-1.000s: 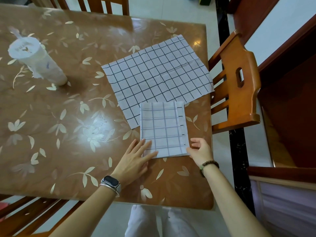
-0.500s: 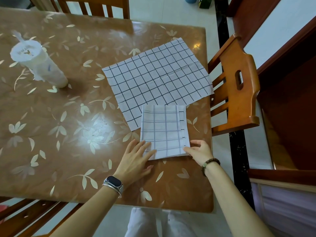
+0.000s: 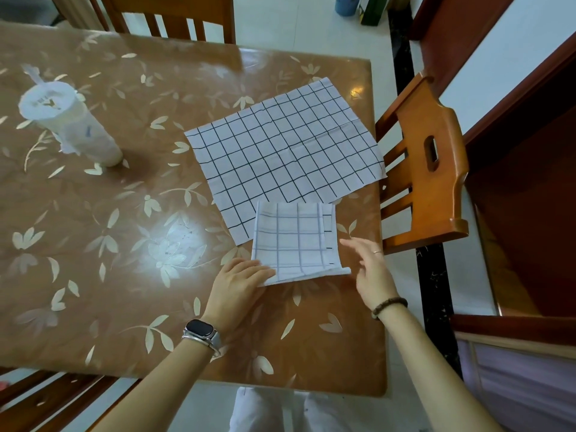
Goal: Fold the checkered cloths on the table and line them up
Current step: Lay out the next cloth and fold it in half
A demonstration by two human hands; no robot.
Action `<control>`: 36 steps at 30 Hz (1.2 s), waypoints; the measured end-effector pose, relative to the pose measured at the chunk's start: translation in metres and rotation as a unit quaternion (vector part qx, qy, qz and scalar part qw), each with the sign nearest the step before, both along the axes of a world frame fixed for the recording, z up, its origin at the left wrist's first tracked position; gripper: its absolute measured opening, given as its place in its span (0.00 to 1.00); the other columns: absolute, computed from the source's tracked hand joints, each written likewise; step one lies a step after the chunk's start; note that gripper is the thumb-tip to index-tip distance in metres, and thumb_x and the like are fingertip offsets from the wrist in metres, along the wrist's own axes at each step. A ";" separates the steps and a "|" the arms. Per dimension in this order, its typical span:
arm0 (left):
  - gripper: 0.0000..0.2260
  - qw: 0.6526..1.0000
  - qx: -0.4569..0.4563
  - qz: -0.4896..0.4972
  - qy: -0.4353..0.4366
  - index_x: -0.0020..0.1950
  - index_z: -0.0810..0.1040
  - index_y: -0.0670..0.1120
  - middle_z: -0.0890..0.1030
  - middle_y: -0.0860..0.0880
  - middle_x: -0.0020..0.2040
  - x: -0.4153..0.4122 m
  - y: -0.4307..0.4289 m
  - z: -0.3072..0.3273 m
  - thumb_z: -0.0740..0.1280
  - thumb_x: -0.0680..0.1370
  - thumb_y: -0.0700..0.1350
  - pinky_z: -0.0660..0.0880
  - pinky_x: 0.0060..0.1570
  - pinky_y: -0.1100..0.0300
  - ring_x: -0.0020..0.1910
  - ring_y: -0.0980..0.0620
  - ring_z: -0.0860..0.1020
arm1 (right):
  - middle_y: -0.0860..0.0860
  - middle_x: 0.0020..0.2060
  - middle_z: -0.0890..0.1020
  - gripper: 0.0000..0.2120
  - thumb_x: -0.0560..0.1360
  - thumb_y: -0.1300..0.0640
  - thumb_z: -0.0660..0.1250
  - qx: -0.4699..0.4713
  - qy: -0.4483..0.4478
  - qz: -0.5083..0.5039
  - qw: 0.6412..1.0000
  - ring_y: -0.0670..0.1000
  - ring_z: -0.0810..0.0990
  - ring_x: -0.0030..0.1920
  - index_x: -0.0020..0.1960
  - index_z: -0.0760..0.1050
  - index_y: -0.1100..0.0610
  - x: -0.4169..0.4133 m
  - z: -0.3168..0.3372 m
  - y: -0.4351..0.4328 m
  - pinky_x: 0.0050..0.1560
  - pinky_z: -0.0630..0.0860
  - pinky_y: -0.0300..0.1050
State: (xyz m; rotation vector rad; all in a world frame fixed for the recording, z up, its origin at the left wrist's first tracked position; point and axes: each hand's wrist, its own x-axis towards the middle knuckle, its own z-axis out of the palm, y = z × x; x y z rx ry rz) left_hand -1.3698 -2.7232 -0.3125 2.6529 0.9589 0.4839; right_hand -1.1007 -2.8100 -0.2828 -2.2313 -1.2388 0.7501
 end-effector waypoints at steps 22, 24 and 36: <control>0.04 0.930 -0.304 0.180 -0.097 0.50 0.79 0.52 0.83 0.54 0.43 -0.001 0.017 -0.003 0.67 0.80 0.50 0.78 0.43 0.55 0.41 0.57 0.80 | 0.50 0.39 0.81 0.08 0.78 0.53 0.65 0.009 0.054 0.016 0.998 0.44 0.76 0.36 0.54 0.77 0.55 0.004 -0.023 0.029 0.35 0.73 0.33; 0.05 0.916 -0.319 0.219 -0.103 0.44 0.76 0.52 0.82 0.55 0.38 0.005 0.021 -0.002 0.66 0.81 0.48 0.76 0.38 0.58 0.37 0.59 0.79 | 0.51 0.40 0.81 0.09 0.79 0.53 0.64 0.009 0.062 -0.001 0.998 0.45 0.77 0.37 0.55 0.77 0.55 0.003 -0.025 0.036 0.37 0.75 0.36; 0.08 0.889 -0.295 0.343 -0.075 0.46 0.75 0.47 0.80 0.53 0.37 0.030 0.036 -0.008 0.62 0.82 0.49 0.76 0.38 0.53 0.36 0.51 0.79 | 0.51 0.31 0.77 0.09 0.79 0.49 0.63 -0.048 -0.037 -0.012 0.998 0.50 0.75 0.33 0.46 0.72 0.54 0.001 -0.033 0.073 0.27 0.64 0.37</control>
